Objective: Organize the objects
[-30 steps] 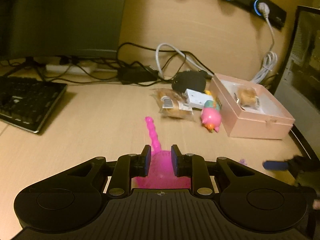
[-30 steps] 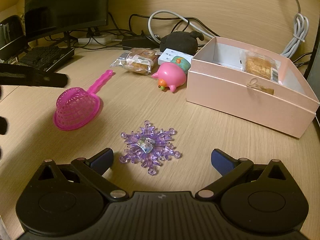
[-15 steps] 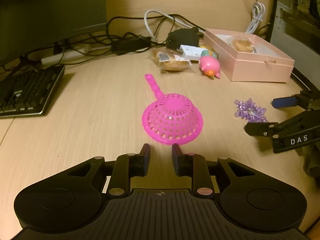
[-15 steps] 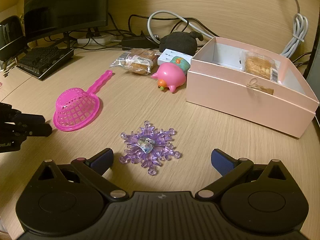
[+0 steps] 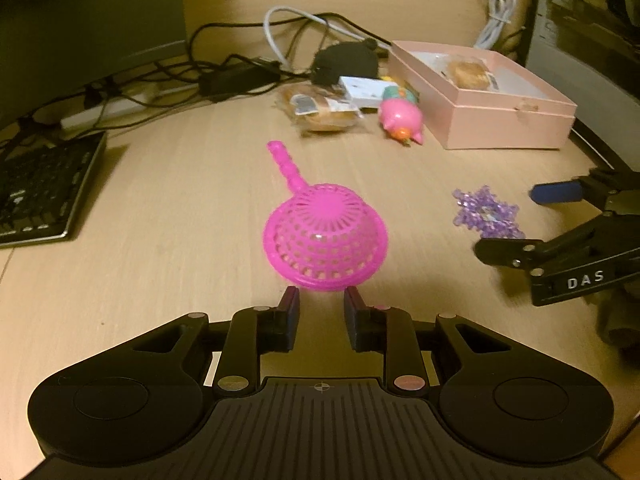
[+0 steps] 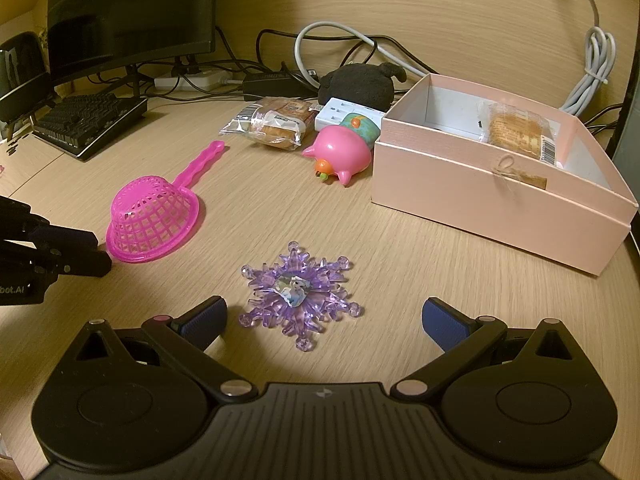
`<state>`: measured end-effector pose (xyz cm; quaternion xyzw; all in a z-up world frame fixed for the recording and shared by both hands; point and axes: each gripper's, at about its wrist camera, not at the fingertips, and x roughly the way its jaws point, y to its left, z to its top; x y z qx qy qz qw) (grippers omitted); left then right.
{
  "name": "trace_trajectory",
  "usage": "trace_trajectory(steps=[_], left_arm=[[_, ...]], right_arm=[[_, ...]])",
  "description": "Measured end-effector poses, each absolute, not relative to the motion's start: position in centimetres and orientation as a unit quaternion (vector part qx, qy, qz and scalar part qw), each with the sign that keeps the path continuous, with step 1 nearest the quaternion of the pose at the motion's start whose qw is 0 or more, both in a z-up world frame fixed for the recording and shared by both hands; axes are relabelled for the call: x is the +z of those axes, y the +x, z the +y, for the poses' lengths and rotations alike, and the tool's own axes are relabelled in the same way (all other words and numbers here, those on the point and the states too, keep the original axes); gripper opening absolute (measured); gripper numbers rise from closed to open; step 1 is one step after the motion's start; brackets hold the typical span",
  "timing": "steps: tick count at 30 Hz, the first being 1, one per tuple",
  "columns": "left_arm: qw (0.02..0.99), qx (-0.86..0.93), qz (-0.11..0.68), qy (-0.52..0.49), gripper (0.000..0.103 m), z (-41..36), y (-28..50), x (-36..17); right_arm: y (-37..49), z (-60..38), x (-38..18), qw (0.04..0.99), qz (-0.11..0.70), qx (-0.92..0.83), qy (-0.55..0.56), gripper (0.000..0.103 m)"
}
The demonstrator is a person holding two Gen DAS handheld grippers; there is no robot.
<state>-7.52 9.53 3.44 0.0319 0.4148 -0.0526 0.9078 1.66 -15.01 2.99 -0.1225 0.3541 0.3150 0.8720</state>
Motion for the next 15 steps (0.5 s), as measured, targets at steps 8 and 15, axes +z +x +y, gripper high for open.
trace_trajectory(steps=[8,15], left_arm=[[0.9,-0.058,0.431,0.035,0.03,8.3,-6.9,3.6],[0.891,-0.085,0.445,0.028,0.072,6.7,-6.2,3.4]], right_arm=[[2.4,-16.4,4.8,0.872,0.377,0.299,-0.086,0.103],[2.6,-19.5,5.6,0.885,0.378,0.265,-0.067,0.103]])
